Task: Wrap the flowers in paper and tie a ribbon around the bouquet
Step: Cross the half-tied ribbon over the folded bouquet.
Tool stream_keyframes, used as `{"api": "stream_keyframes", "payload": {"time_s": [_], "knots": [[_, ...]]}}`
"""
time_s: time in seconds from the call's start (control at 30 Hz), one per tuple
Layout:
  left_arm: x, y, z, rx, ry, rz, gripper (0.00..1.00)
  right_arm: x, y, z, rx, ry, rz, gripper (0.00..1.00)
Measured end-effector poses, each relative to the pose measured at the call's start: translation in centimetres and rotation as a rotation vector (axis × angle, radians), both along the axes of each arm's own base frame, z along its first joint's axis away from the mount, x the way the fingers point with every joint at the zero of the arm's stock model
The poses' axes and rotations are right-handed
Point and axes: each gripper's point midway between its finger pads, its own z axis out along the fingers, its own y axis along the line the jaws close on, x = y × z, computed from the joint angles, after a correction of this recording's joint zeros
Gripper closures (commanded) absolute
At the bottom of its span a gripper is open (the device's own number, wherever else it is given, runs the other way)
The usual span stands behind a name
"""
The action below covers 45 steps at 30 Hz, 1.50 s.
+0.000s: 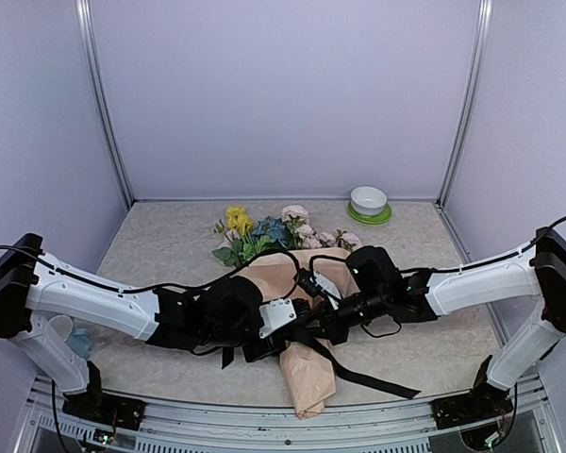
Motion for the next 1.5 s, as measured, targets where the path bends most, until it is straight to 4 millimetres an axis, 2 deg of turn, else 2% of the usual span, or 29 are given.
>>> {"api": "stream_keyframes", "payload": {"time_s": [0.1,0.23,0.33,0.43,0.53,0.63,0.8,0.93,1.1,1.2,1.37,1.5], "knots": [[-0.2,-1.3,-0.3,0.01,0.028,-0.024,1.0,0.0,0.0,0.0,0.0,0.007,-0.005,0.94],[0.2,-1.9,-1.6,0.048,0.06,-0.012,1.0,0.1,-0.1,-0.1,-0.002,0.01,-0.013,0.89],[0.8,-1.7,-2.5,0.065,0.088,0.007,1.0,0.3,-0.3,0.1,0.0,0.006,-0.026,0.87],[1.6,-1.4,-2.5,0.059,0.104,0.042,0.99,0.4,-0.7,0.3,0.003,0.006,-0.033,0.86],[2.4,-1.1,-2.5,0.052,0.112,0.083,0.9,0.1,-0.6,0.8,0.023,0.009,-0.015,0.88],[2.5,-1.2,-2.6,0.045,0.128,0.097,0.89,-0.2,-0.4,1.1,0.036,0.022,0.003,0.89],[2.5,-1.4,-2.6,0.034,0.149,0.103,0.88,-0.7,-0.4,1.4,0.054,0.051,0.026,0.83],[2.4,-1.4,-2.6,0.03,0.157,0.11,0.87,-0.7,-0.5,1.6,0.061,0.056,0.032,0.85],[2.7,-1.3,-2.6,0.02,0.172,0.134,0.86,1.0,-1.3,2.9,0.085,0.027,-0.022,0.92],[2.9,-1.2,-2.6,0.015,0.18,0.146,0.86,1.5,-1.4,2.3,0.069,0.031,-0.04,0.93],[2.9,-1.2,-2.6,0.011,0.188,0.149,0.86,1.8,-1.5,0.1,0.018,0.066,-0.057,0.94],[2.8,-1.3,-2.7,0.01,0.193,0.144,0.86,2.6,-1.3,0.4,0.006,0.049,-0.082,0.89]]}}
